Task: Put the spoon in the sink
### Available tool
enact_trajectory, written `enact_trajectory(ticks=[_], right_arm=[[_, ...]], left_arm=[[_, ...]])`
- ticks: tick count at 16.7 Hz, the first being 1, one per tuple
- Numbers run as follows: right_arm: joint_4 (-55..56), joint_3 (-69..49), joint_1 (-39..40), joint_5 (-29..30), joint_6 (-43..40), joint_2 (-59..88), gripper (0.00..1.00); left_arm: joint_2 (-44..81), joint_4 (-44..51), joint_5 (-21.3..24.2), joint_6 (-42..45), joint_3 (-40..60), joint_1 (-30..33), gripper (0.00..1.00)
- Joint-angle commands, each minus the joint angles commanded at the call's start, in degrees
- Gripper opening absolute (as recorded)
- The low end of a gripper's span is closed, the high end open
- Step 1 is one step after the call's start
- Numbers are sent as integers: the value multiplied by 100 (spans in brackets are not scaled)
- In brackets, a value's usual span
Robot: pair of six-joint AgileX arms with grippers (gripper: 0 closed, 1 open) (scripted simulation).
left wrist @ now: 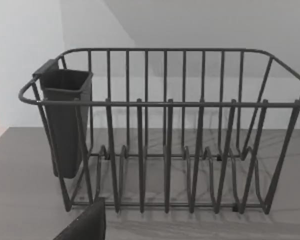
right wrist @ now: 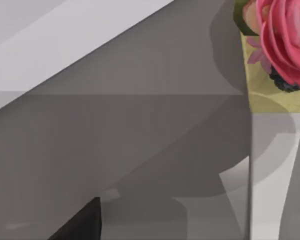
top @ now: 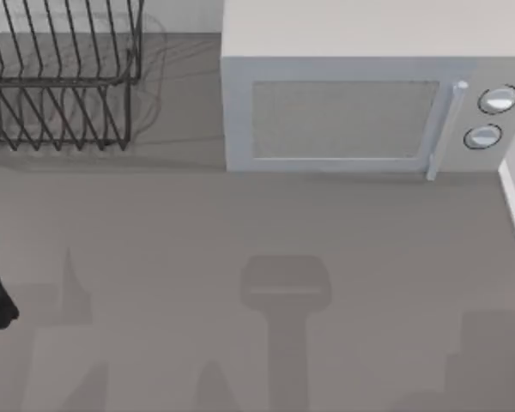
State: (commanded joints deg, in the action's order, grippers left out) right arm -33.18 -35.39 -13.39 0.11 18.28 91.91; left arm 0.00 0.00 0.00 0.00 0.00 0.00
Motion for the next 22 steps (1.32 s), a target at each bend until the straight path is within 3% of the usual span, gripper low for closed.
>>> enact_trajectory(ticks=[8,16,22], right_arm=[[-660,-414,-3,65,13,-485,0],[-2844,-1689,-11,65,-32,-1268,0],[-3048,-1836,-6,61,-31,-1386,0]], left_arm=[[0,0,0,0,0,0,100],[0,0,0,0,0,0,100],[0,0,0,0,0,0,100]])
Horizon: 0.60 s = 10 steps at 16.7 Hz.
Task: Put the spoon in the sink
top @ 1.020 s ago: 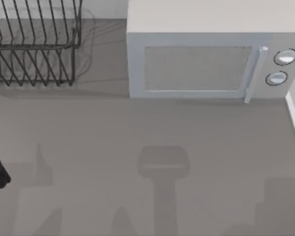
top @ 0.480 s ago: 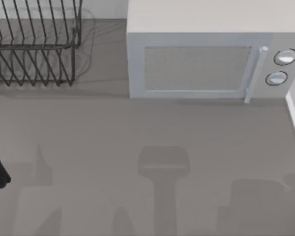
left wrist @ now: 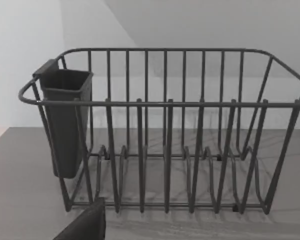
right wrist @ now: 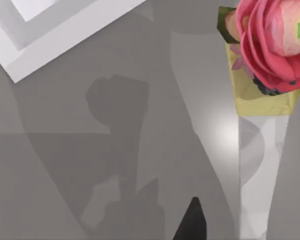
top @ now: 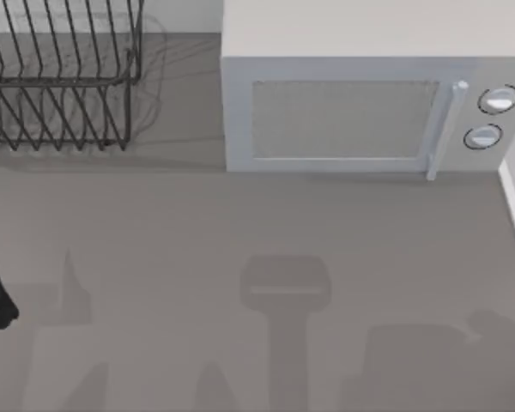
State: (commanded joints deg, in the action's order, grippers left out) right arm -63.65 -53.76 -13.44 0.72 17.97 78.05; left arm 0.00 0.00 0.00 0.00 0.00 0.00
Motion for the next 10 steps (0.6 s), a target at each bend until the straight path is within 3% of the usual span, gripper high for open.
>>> enact_trajectory(ticks=[5,10], right_arm=[[-262,-604,-12,5,78,543,0],[-1025,-2710,47,12,214,2242,0]], left_arm=[[0,0,0,0,0,0,100],[0,0,0,0,0,0,100]])
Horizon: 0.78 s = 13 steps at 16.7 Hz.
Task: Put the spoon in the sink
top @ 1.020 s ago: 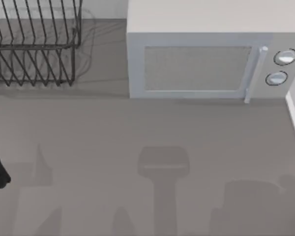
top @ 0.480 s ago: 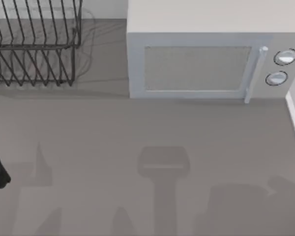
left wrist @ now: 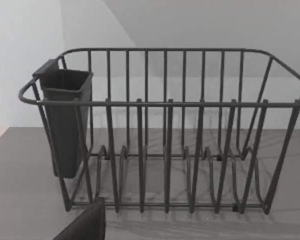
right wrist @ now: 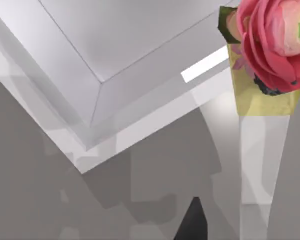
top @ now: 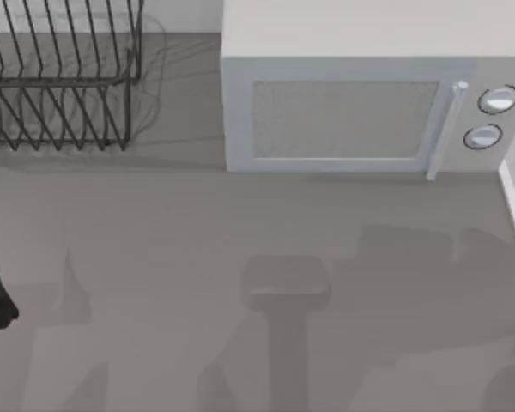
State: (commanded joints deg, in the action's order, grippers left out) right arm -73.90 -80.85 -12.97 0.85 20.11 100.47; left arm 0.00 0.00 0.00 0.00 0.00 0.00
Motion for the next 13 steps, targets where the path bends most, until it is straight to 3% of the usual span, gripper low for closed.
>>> enact_trajectory(ticks=[9,13], right_arm=[[-1698,-5840,215,4,229,3853,0],[-2144,-7627,310,8,287,5035,0]], left_arm=[[0,0,0,0,0,0,100],[0,0,0,0,0,0,100]])
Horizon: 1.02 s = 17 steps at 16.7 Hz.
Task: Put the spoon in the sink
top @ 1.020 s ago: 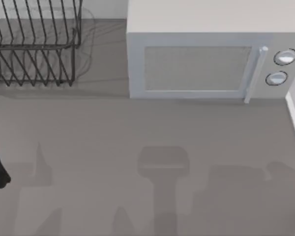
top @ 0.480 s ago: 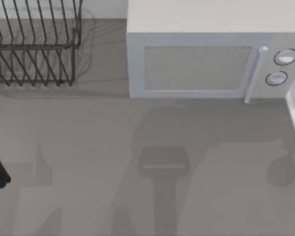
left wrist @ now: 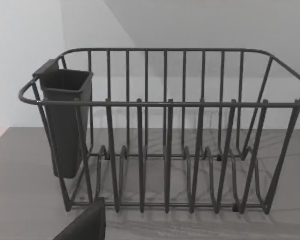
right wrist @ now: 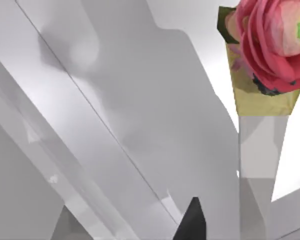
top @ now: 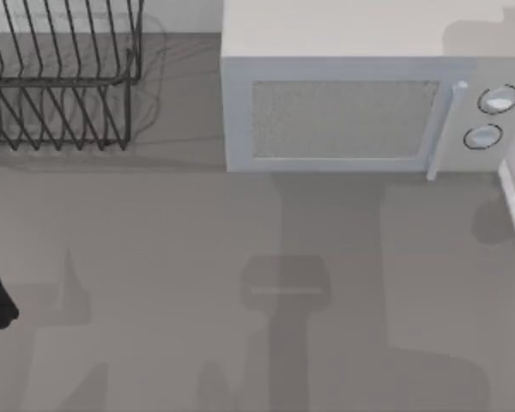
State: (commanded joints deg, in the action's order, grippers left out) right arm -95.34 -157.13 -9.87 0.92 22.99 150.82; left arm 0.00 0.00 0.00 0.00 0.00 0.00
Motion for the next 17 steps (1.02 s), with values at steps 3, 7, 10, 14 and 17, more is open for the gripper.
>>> enact_trajectory(ticks=[3,7,10,14,17], right_arm=[[-152,-721,51,4,19,508,0],[-188,-912,65,6,24,631,0],[-177,-897,30,1,33,630,0],[147,-478,29,0,44,478,0],[678,350,57,0,29,216,0]], left_arm=[[0,0,0,0,0,0,100],[0,0,0,0,0,0,100],[0,0,0,0,0,0,100],[0,0,0,0,0,0,100],[0,0,0,0,0,0,100]])
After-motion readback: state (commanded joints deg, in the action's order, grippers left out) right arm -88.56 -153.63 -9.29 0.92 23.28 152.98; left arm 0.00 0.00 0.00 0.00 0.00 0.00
